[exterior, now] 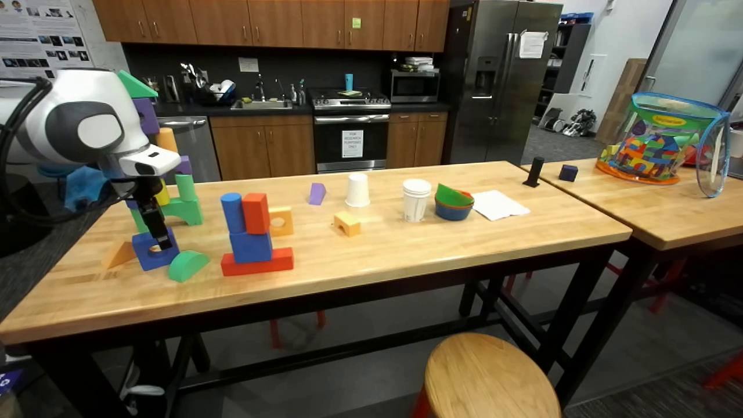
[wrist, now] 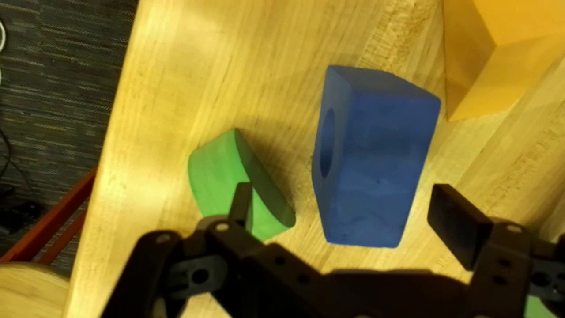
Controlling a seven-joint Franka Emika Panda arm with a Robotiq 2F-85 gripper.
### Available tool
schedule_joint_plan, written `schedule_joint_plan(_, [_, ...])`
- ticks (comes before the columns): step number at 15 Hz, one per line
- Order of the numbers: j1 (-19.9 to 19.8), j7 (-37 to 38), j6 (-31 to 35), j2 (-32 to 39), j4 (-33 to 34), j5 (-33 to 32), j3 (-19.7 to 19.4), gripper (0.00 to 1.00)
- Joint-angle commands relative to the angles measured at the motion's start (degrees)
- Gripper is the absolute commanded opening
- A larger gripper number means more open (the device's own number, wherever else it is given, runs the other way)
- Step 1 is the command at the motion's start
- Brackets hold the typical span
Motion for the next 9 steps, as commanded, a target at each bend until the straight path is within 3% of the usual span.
schedule_joint_plan(1, [0.67, 1.58, -2.44, -0.24, 0.87, -0.85, -0.68, 1.00])
schedule_joint_plan(9, [0.47, 1.76, -2.87, 0.24, 1.86, 0.34, -0.95, 1.00])
